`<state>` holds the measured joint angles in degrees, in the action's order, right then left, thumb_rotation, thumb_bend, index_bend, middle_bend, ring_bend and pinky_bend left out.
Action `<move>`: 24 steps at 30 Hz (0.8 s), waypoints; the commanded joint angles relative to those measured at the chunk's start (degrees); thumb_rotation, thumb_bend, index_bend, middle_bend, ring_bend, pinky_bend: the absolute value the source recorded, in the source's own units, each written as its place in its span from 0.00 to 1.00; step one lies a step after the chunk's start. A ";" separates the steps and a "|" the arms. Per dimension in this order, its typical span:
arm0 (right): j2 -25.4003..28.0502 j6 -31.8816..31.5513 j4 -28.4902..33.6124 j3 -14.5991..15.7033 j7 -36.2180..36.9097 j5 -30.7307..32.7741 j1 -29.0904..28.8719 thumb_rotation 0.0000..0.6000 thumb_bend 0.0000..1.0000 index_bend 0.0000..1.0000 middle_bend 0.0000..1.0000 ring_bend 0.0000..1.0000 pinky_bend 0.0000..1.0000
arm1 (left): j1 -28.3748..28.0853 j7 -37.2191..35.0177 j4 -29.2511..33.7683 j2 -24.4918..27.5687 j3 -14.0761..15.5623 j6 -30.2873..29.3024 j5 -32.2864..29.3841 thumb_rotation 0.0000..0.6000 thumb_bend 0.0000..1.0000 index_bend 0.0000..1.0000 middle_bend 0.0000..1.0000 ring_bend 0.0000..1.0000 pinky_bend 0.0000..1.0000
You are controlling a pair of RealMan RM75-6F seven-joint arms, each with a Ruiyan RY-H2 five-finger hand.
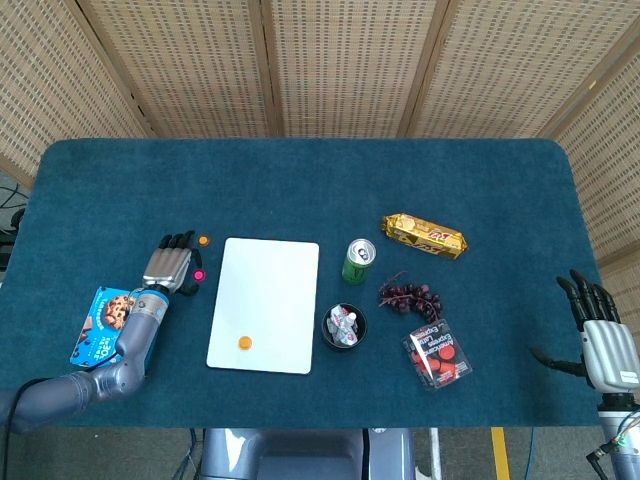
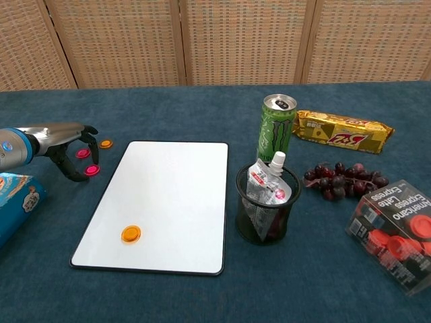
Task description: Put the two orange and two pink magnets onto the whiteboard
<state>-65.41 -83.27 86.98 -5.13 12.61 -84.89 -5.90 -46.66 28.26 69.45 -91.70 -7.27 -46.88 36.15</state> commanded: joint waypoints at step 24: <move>0.10 0.07 0.04 0.00 0.56 0.09 0.05 1.00 0.13 0.00 0.00 0.00 0.00 | 0.06 -0.63 3.28 1.09 -1.98 -1.95 1.95 1.00 0.32 0.58 0.00 0.00 0.00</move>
<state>-65.31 -83.20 87.02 -5.12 13.16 -84.81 -5.85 -46.54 27.83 70.90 -91.72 -8.58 -47.89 37.34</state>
